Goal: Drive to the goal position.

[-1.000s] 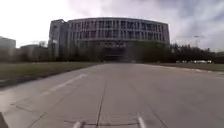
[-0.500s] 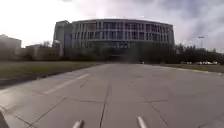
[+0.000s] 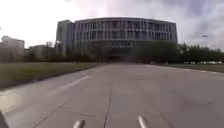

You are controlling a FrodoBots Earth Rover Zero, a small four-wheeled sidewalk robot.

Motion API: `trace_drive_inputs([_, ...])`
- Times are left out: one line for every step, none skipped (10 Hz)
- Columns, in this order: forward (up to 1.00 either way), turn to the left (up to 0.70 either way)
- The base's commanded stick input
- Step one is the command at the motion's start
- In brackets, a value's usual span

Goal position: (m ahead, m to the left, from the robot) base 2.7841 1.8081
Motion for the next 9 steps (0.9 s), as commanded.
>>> trace_drive_inputs([1.0, -0.01])
trace_drive_inputs([1.0, 0.0])
trace_drive_inputs([1.0, 0.0])
trace_drive_inputs([1.0, 0.0])
trace_drive_inputs([1.0, 0.0])
trace_drive_inputs([1.0, 0.0])
trace_drive_inputs([1.0, 0.0])
trace_drive_inputs([1.0, 0.0])
trace_drive_inputs([1.0, 0.0])
